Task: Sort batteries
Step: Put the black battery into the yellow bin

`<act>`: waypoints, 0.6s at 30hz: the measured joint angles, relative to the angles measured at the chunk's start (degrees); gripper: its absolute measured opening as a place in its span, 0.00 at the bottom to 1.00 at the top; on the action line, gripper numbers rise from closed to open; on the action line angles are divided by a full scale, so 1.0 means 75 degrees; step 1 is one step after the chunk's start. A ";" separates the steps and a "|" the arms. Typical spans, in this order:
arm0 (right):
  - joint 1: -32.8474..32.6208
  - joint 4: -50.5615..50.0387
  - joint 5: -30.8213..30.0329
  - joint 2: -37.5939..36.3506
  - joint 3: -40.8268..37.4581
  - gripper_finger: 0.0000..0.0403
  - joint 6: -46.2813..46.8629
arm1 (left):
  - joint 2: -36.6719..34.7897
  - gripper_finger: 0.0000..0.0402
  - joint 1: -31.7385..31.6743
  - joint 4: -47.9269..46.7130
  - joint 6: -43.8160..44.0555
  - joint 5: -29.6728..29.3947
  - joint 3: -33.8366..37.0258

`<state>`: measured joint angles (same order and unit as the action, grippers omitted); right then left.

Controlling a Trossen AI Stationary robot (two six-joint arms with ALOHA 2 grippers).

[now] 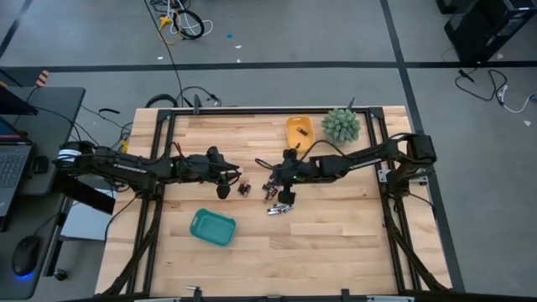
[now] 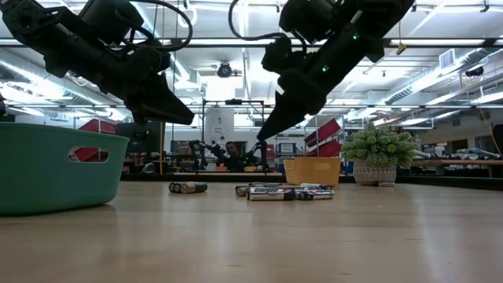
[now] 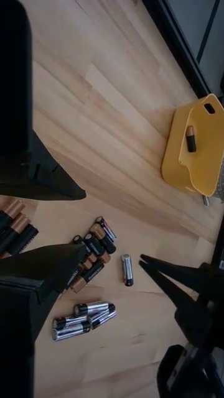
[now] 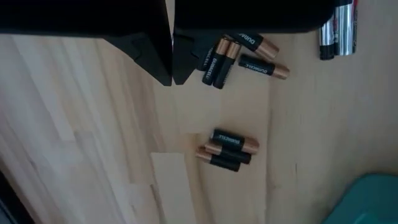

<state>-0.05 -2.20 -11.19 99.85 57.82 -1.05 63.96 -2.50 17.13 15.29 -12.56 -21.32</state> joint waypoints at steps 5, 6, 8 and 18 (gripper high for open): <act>-0.0044 -0.0194 0.0100 0.0067 0.0000 0.00 -0.0213 | 0.0000 0.30 0.0000 -0.0062 -0.0007 -0.0001 0.0000; -0.0055 -0.0202 0.0101 0.0065 0.0000 0.00 -0.0217 | 0.0000 0.30 0.0000 -0.0059 -0.0016 0.0000 0.0000; -0.0076 -0.0201 0.0104 0.0065 0.0000 0.01 -0.0231 | 0.0000 0.30 -0.0002 -0.0056 -0.0053 -0.0003 0.0000; -0.0212 -0.0052 0.0164 0.0062 0.0000 0.00 -0.0465 | 0.0000 0.30 -0.0002 -0.0059 -0.0090 0.0005 0.0000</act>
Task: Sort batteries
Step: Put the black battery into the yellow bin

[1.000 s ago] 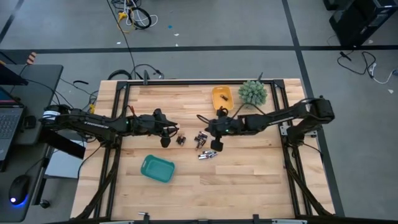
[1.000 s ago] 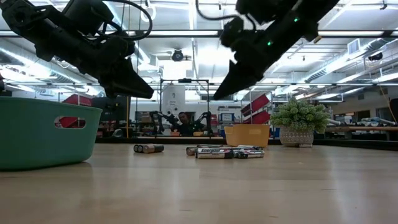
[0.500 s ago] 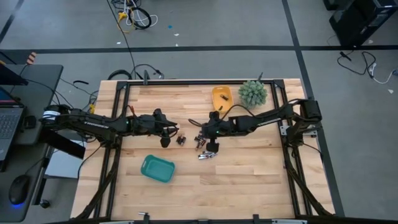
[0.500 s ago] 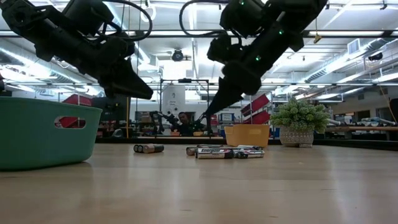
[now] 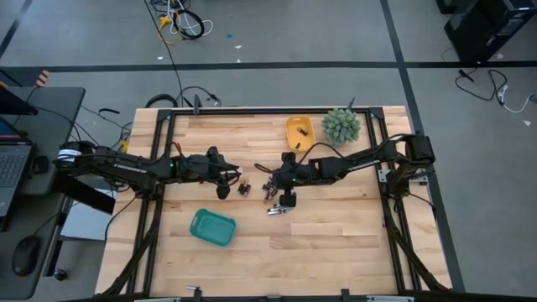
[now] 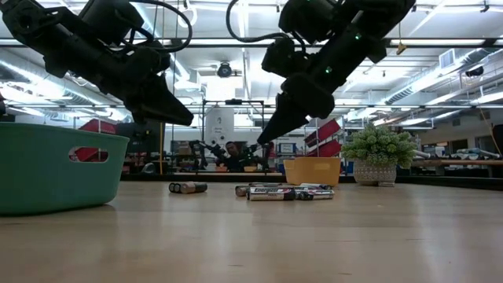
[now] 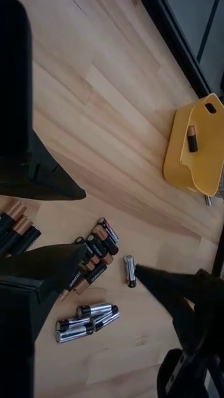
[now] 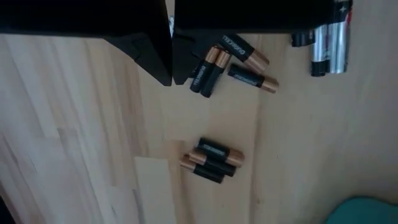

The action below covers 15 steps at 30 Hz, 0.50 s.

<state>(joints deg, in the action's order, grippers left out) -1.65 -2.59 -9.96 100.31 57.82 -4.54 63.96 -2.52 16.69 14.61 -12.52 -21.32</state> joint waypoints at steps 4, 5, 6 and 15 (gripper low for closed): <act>-0.0130 0.0261 0.0156 0.0000 0.0000 0.02 -0.0209 | 0.0000 0.30 0.0002 -0.0215 0.0002 0.0099 0.0000; -0.0153 0.0407 0.0162 0.0000 0.0000 0.02 -0.0218 | 0.0000 0.30 0.0001 -0.0315 0.0027 0.0113 0.0000; -0.0167 0.0587 0.0164 0.0000 0.0000 0.02 -0.0220 | 0.0000 0.30 0.0002 -0.0440 0.0059 0.0120 0.0000; -0.0109 0.1815 0.0164 -0.0003 0.0000 0.07 -0.0338 | 0.0000 0.30 0.0000 -0.1327 0.0170 0.0152 0.0003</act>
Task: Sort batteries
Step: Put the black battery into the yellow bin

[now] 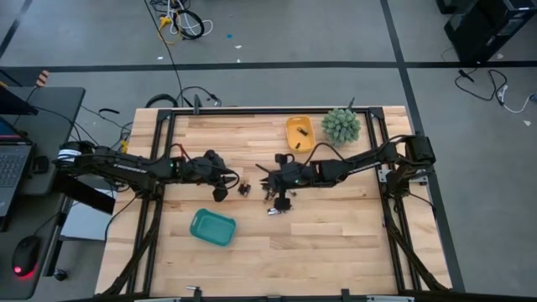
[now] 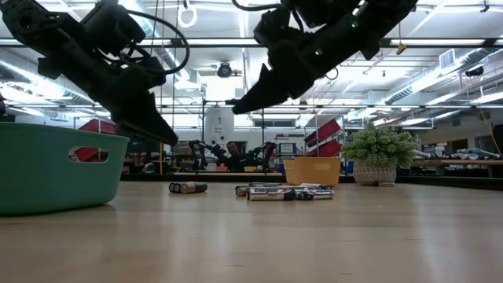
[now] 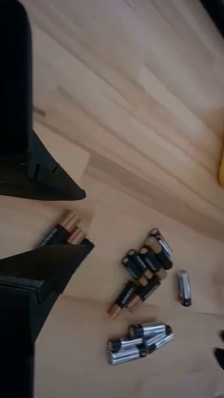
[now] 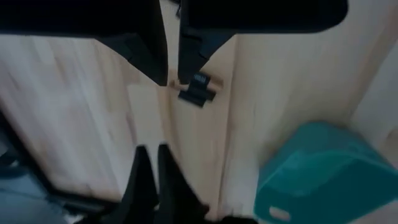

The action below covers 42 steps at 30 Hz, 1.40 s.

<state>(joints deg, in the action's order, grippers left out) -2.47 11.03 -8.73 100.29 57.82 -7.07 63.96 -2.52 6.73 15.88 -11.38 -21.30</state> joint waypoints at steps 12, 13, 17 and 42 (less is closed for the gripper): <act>0.0129 0.0996 0.0183 0.0160 0.0024 0.12 -0.0035 | 0.0020 0.30 0.0002 -0.0200 0.0026 0.0015 0.0000; 0.0129 0.1031 0.0233 0.0280 0.0060 0.13 -0.0064 | 0.0043 0.30 0.0002 -0.0046 0.0062 0.0015 0.0000; 0.0105 0.0814 0.0350 0.1005 0.0518 0.14 -0.0312 | 0.0125 0.30 0.0003 0.0270 0.0120 0.0018 0.0004; 0.0077 -0.1234 0.0530 0.2745 0.2407 0.32 -0.0485 | 0.0701 0.30 0.0003 -0.0135 0.0128 -0.0017 0.0002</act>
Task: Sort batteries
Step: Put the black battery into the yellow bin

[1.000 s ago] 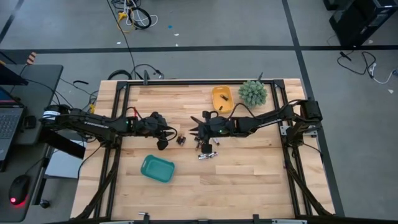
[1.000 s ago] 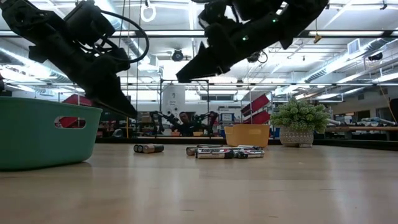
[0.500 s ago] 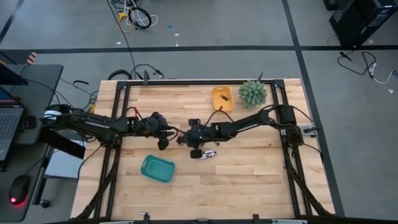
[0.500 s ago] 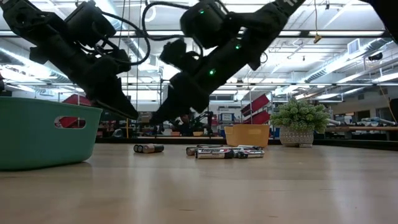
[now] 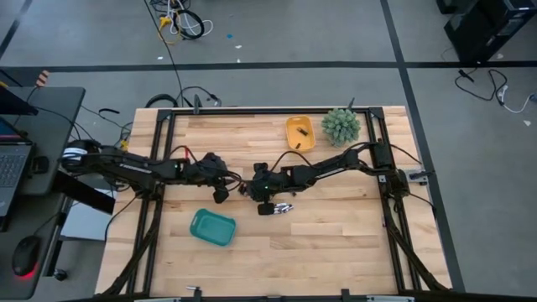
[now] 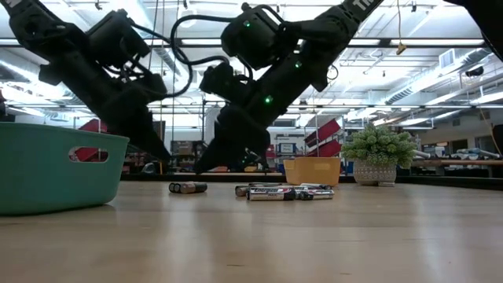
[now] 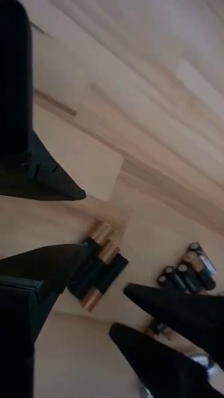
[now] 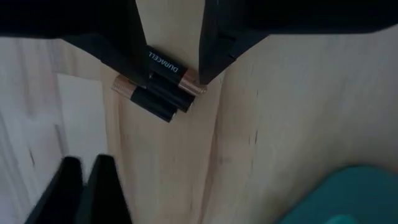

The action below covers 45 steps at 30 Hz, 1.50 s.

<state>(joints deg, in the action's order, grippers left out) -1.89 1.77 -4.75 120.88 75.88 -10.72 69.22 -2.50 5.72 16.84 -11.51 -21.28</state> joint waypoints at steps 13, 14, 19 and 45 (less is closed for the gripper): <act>0.0005 0.0007 0.0000 0.0000 0.0000 0.34 -0.0403 | 0.0695 0.30 -0.0003 0.0695 -0.0157 -0.0035 -0.0002; 0.0005 -0.0007 0.0000 0.0000 0.0000 0.34 -0.0423 | 0.0695 0.30 -0.0003 0.0690 -0.0157 -0.0044 -0.0002; 0.0005 -0.0007 0.0044 0.0000 0.0000 0.34 -0.0532 | 0.0695 0.30 -0.0003 0.0690 -0.0192 -0.0046 -0.0002; 0.0084 0.0039 0.0015 0.0484 0.0017 0.32 -0.0315 | 0.0928 0.30 -0.0003 0.0688 -0.0152 -0.0031 -0.0002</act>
<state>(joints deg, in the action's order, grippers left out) -1.26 2.06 -4.64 124.51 76.01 -13.08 76.18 -2.52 10.89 15.70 -11.75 -21.30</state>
